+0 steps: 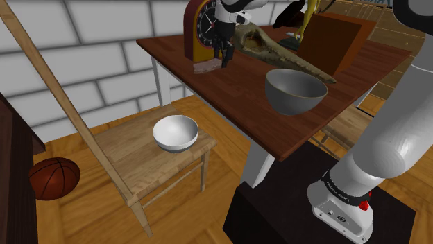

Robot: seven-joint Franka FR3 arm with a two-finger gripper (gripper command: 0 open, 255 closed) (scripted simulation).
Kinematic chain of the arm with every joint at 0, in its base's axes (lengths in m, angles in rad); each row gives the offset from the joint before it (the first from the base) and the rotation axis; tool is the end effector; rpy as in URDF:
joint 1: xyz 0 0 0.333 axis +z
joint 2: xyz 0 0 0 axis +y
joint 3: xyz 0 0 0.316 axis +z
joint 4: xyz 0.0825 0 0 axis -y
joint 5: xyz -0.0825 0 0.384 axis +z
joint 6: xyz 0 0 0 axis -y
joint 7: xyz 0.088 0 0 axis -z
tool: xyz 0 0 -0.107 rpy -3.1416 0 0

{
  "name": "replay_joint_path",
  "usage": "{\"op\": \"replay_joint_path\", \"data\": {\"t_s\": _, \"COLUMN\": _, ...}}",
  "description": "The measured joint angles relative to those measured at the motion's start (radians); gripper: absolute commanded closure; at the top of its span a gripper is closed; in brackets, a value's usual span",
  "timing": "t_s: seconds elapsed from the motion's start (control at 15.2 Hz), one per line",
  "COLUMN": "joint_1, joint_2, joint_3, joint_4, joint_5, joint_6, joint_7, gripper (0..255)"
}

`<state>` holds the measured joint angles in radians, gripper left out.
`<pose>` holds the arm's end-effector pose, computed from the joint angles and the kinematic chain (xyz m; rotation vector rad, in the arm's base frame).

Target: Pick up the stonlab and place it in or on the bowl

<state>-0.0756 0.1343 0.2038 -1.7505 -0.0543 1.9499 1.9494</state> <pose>0.6053 0.0688 0.4955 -1.9166 2.4289 -0.0855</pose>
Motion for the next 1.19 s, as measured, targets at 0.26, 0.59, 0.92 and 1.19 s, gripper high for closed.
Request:
{"op": "replay_joint_path", "data": {"t_s": 0.26, "joint_1": 0.002, "joint_2": -0.003, "joint_3": 0.002, "joint_4": 0.047, "joint_5": 0.001, "joint_6": -0.05, "joint_7": 0.001, "gripper": 255}}
{"op": "replay_joint_path", "data": {"t_s": 0.59, "joint_1": 0.001, "joint_2": -0.01, "joint_3": 0.001, "joint_4": 0.108, "joint_5": 0.004, "joint_6": -0.118, "joint_7": -0.004, "gripper": 255}}
{"op": "replay_joint_path", "data": {"t_s": 0.92, "joint_1": 0.003, "joint_2": -0.004, "joint_3": 0.002, "joint_4": 0.182, "joint_5": 0.003, "joint_6": -0.186, "joint_7": -0.005, "gripper": 255}}
{"op": "replay_joint_path", "data": {"t_s": 1.19, "joint_1": 0.006, "joint_2": 0.009, "joint_3": 0.004, "joint_4": 0.253, "joint_5": 0.0, "joint_6": -0.244, "joint_7": -0.003, "gripper": 255}}
